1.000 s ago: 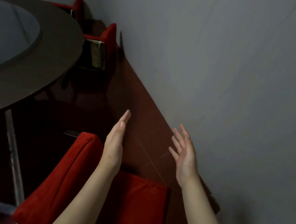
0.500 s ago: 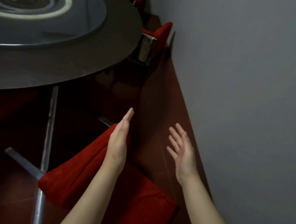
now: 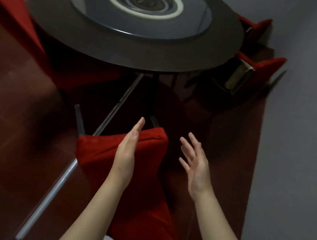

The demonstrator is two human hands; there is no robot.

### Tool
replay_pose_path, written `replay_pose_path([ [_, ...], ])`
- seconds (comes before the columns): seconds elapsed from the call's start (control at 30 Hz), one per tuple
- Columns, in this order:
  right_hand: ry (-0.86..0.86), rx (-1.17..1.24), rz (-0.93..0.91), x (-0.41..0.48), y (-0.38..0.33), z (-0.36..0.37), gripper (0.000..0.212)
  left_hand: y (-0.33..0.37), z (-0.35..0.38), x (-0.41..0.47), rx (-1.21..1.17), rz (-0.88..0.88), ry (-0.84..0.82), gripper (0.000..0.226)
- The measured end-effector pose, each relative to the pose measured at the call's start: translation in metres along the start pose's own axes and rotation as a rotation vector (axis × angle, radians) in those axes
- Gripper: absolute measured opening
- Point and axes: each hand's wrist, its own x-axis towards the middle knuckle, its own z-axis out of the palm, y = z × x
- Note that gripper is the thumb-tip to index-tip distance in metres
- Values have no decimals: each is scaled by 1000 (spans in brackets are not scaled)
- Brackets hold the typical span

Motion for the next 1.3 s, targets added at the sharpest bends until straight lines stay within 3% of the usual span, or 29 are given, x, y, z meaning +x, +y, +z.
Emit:
replay_pose_path([
  [0.17,-96,-49,29,-21,-1,-27,55,-6,14,-46,1,-19,67,51],
  [0.4,-108,5,62,-42,20,-8,57,-18,-8,-74,20,-50,108,44],
  [0.57,-217,-15,23,-23,8,-19,53,-10,1,-80,45,20,252,44],
  [0.73,-452,-63,73,7,5,-45,48,-14,47,-97,86,32,528,44],
  [0.93,-602,-197,194,5,42,-82,44,-61,94,-151,107,-180,698,37],
  [1.1,-657,-309,326,-20,90,-87,65,-103,94,-193,128,-321,751,37],
  [1.3,-635,-431,402,-36,175,-82,52,-185,72,-229,162,-449,727,35],
])
